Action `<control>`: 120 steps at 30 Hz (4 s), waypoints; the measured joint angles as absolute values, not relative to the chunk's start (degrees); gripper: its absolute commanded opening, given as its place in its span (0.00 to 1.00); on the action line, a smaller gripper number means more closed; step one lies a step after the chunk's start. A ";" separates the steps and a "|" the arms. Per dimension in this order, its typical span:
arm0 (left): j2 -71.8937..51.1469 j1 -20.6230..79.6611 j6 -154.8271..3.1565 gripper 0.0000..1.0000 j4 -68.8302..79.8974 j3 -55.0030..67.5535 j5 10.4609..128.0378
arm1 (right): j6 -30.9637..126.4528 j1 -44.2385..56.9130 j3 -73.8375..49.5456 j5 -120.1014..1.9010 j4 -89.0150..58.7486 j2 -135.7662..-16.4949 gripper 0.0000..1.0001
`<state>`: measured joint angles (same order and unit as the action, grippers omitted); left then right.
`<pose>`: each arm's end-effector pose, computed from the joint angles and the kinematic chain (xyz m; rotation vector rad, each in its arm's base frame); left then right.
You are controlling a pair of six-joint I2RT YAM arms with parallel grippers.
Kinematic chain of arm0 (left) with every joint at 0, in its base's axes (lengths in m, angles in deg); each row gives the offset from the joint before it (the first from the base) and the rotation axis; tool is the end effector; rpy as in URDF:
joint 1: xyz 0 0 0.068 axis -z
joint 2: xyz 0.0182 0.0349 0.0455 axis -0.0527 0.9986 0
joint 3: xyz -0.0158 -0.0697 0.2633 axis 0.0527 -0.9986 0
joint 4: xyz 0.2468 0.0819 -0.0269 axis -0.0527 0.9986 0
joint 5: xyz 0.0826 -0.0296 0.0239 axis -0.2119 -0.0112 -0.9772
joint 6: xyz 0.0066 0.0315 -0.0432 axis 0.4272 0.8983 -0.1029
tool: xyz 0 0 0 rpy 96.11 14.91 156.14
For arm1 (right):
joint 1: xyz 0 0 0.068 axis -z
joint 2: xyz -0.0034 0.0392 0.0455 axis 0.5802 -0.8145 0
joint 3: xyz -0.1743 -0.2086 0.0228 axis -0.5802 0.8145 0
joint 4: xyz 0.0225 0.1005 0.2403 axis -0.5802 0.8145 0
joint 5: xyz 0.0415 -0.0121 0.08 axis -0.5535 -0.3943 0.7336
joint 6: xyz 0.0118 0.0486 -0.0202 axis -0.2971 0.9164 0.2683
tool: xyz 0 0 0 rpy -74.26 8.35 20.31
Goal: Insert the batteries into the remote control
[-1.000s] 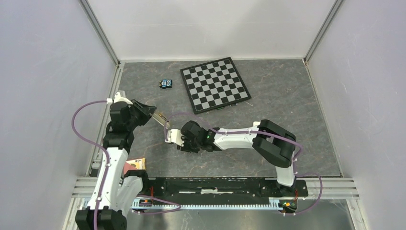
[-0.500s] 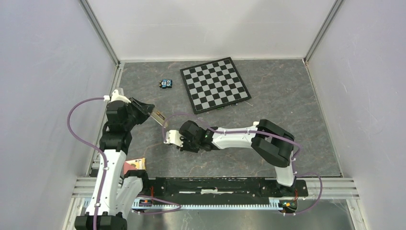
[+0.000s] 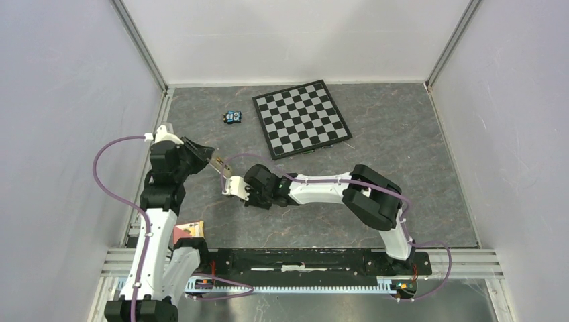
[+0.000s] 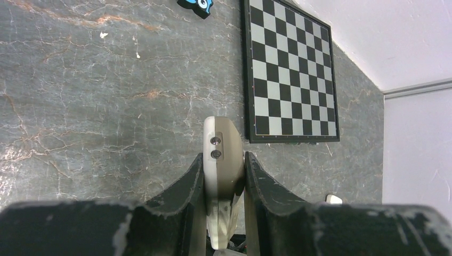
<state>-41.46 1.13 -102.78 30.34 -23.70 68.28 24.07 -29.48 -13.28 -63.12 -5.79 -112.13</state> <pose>0.1774 0.0013 0.3030 -0.6266 1.9426 -0.5330 0.1825 0.3958 0.1516 -1.6567 1.8689 0.4399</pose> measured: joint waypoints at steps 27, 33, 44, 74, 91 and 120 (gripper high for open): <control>-41.90 1.13 -103.28 0.02 27.01 -28.31 72.28 | 27.70 -28.96 -4.98 -65.27 -7.96 -106.20 0.06; -41.64 1.17 -106.52 0.02 20.87 -34.93 76.43 | 30.91 -28.39 2.26 -68.57 -3.37 -97.02 0.07; -34.30 9.50 -115.96 0.02 -7.35 -50.15 83.05 | 37.97 -25.81 5.95 -74.60 1.77 -80.61 0.11; -24.37 24.06 -126.78 0.02 -40.79 -54.82 80.23 | 44.79 -24.02 3.06 -67.78 1.53 -77.02 0.13; -24.44 24.06 -127.67 0.02 -42.51 -55.44 82.35 | 45.40 -23.67 0.22 -66.64 0.46 -80.08 0.17; -27.24 24.01 -135.96 0.02 -41.11 -55.54 81.33 | 49.09 -21.44 -4.89 -61.90 2.99 -80.48 0.48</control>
